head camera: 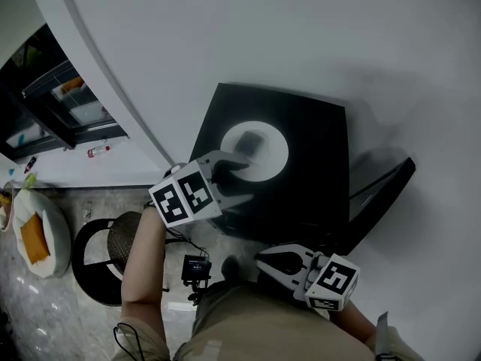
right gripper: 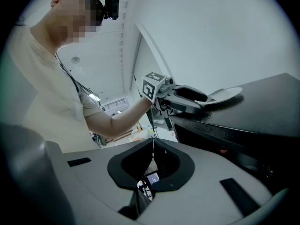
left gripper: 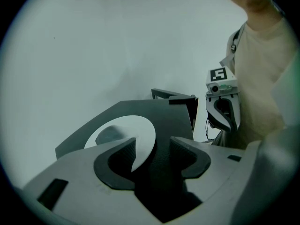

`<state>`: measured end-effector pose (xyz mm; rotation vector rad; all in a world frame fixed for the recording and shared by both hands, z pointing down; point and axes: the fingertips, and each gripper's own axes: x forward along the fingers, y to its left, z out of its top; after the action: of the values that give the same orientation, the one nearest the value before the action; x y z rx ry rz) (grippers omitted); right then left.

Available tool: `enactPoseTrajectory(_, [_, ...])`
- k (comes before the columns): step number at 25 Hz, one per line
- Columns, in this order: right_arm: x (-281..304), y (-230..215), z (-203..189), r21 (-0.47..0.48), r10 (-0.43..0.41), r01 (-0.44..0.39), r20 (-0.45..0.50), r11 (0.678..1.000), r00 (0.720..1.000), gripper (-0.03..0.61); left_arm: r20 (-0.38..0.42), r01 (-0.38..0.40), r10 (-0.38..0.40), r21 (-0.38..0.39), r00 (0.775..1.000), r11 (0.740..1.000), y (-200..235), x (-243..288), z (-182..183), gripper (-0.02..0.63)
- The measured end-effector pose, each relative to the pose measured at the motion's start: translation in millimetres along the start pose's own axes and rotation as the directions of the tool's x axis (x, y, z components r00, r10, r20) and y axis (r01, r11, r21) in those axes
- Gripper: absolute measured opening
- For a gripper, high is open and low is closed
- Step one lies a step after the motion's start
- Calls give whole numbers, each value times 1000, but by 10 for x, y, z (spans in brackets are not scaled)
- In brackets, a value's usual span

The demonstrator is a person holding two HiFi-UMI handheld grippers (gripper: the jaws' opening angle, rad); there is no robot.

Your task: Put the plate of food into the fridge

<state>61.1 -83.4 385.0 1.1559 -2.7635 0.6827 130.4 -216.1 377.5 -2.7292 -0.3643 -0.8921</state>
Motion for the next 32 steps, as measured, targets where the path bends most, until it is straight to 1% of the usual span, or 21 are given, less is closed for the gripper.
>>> enactPoseTrajectory(5, [-12, 6, -10, 5, 6, -6, -3, 1000, 1000, 21, -12, -8, 8, 15, 1000, 1000, -41, -7, 2, 195])
enactPoseTrajectory(7, [-17, 22, -18, 5, 8, -8, -6, 1000, 1000, 21, -12, -21, 21, 39, 1000, 999, -49, -18, 12, 193])
enactPoseTrajectory(9, [-24, 28, -18, 6, 11, -10, -4, 1000, 1000, 21, 10, -68, 67, 68, 998, 995, -4, -56, 41, 195])
enactPoseTrajectory(11, [-29, 17, -16, 11, 13, -13, -1, 1000, 1000, 21, 50, -125, 122, 63, 991, 990, 99, -109, 94, 195])
enactPoseTrajectory(13, [-30, 4, -29, 17, 15, -15, 0, 1000, 1000, 21, 53, -144, 142, 53, 988, 988, 174, -118, 96, 195])
enactPoseTrajectory(15, [-29, 3, -44, 21, 14, -14, -1, 1000, 1000, 21, 11, -120, 120, 53, 993, 991, 170, -72, 19, 195])
enactPoseTrajectory(17, [-30, 11, -38, 22, 12, -12, -2, 1000, 1000, 21, -19, -84, 84, 35, 996, 996, 136, -40, -34, 195])
enactPoseTrajectory(21, [-34, -7, -37, 23, 11, -11, -2, 1000, 1000, 21, -31, -34, 33, -22, 999, 999, 136, -15, -59, 194])
enactPoseTrajectory(25, [-24, 23, -30, 18, 34, -35, 10, 999, 999, 21, -74, 14, -19, -73, 997, 997, 130, 10, -84, 178])
enactPoseTrajectory(28, [-24, 19, -49, 13, 41, -41, 5, 999, 999, 21, -94, 30, -40, -106, 995, 994, 132, 33, -98, 178])
enactPoseTrajectory(32, [-35, -8, -52, 16, 35, -35, 2, 999, 999, 21, -109, 57, -72, -136, 991, 989, 114, 22, -86, 150])
